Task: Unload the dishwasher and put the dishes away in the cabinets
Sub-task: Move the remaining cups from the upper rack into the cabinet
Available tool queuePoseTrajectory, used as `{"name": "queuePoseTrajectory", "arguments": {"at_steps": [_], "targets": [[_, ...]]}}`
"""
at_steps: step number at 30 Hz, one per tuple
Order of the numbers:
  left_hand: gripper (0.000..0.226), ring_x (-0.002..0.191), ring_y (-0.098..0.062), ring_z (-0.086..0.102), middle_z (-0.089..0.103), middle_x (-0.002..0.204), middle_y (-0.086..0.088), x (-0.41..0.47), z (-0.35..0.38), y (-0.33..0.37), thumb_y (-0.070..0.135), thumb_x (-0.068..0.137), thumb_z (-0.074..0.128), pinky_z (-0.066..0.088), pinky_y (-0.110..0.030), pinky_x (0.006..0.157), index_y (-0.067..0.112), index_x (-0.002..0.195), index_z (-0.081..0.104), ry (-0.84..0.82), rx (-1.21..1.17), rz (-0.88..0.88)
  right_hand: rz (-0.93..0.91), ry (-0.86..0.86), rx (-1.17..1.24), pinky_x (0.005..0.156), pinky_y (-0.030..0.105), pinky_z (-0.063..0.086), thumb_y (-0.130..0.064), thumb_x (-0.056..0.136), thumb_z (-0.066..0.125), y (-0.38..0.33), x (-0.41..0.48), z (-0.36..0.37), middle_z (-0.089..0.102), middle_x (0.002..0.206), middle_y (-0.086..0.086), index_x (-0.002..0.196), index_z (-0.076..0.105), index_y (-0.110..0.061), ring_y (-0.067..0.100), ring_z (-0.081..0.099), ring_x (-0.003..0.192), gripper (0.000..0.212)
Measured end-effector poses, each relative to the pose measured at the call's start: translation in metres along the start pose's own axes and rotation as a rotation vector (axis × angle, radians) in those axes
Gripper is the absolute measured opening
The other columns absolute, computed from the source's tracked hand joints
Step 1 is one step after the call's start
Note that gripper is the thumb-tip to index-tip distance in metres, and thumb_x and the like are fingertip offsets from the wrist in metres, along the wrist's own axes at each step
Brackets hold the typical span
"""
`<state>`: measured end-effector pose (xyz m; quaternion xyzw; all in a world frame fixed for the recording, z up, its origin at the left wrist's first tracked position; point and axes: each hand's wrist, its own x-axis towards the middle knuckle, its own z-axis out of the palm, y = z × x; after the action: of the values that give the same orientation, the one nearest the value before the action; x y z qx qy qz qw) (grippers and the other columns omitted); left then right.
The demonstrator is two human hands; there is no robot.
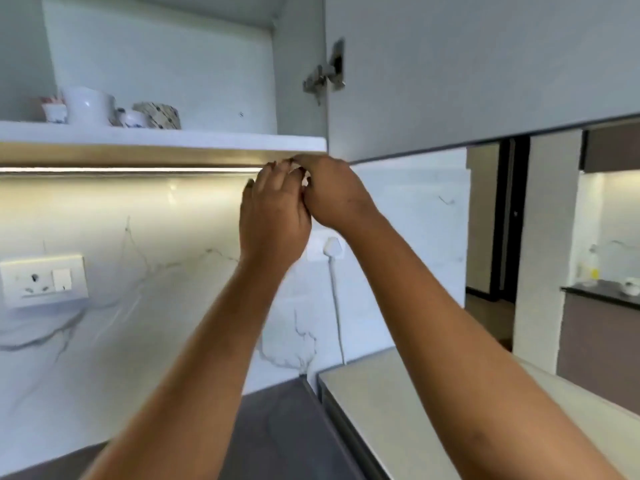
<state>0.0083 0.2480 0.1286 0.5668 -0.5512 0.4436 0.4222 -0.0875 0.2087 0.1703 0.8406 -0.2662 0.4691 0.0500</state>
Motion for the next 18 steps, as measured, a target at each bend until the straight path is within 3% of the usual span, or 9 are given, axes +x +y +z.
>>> {"name": "queuePoseTrajectory", "arguments": {"at_steps": [2, 4, 6, 10, 16, 18], "targets": [[0.039, 0.121, -0.032, 0.051, 0.056, 0.13, -0.014, -0.04, 0.013, 0.04, 0.011, 0.087, 0.04, 0.044, -0.043, 0.099, 0.004, 0.121, 0.058, -0.005, -0.127, -0.059, 0.066, 0.061, 0.08, 0.097, 0.034, 0.046, -0.012, 0.088, 0.041, 0.02, -0.053, 0.002, 0.062, 0.127, 0.004, 0.127, 0.057, -0.022, 0.024, 0.057, 0.116, 0.043], [0.041, 0.128, -0.032, 0.045, 0.049, 0.138, -0.015, -0.089, 0.024, 0.097, 0.007, 0.088, 0.048, 0.039, -0.043, 0.105, 0.003, 0.128, 0.053, -0.187, -0.258, -0.138, 0.227, 0.026, 0.112, 0.104, 0.028, 0.039, -0.009, 0.093, 0.04, 0.052, -0.121, -0.006, 0.058, 0.132, 0.005, 0.131, 0.056, -0.017, 0.021, 0.053, 0.122, 0.041], [0.047, 0.137, -0.03, 0.033, 0.037, 0.147, -0.015, -0.146, 0.026, 0.163, 0.007, 0.089, 0.051, 0.03, -0.044, 0.113, 0.003, 0.136, 0.045, -0.464, -0.394, -0.181, 0.411, -0.093, 0.055, 0.106, 0.027, 0.037, -0.008, 0.094, 0.039, 0.091, -0.199, -0.023, 0.056, 0.135, 0.004, 0.133, 0.054, -0.017, 0.019, 0.052, 0.125, 0.043], [0.046, 0.139, -0.024, 0.03, 0.036, 0.148, -0.009, -0.242, 0.015, 0.296, 0.01, 0.09, 0.051, 0.032, -0.036, 0.113, 0.007, 0.135, 0.046, -0.697, -0.566, -0.236, 0.648, -0.356, -0.079, 0.097, 0.033, 0.046, -0.008, 0.09, 0.038, 0.152, -0.348, -0.084, 0.062, 0.125, 0.007, 0.127, 0.057, -0.02, 0.026, 0.058, 0.115, 0.043], [0.048, 0.135, -0.026, 0.036, 0.045, 0.14, -0.01, -0.335, -0.014, 0.457, 0.016, 0.087, 0.036, 0.028, -0.03, 0.111, 0.009, 0.132, 0.05, -0.991, -0.797, -0.077, 0.951, -0.665, -0.204, 0.087, 0.032, 0.046, -0.005, 0.084, 0.047, 0.195, -0.502, -0.205, 0.064, 0.118, 0.011, 0.116, 0.06, -0.011, 0.031, 0.058, 0.111, 0.034], [0.051, 0.138, -0.024, 0.028, 0.036, 0.147, -0.007, -0.354, -0.018, 0.481, 0.013, 0.085, 0.048, 0.022, -0.029, 0.113, 0.016, 0.135, 0.047, -1.112, -0.829, -0.072, 1.039, -0.699, -0.197, 0.094, 0.035, 0.047, -0.01, 0.083, 0.052, 0.202, -0.533, -0.231, 0.063, 0.122, 0.007, 0.12, 0.059, -0.017, 0.028, 0.057, 0.115, 0.038]]}}
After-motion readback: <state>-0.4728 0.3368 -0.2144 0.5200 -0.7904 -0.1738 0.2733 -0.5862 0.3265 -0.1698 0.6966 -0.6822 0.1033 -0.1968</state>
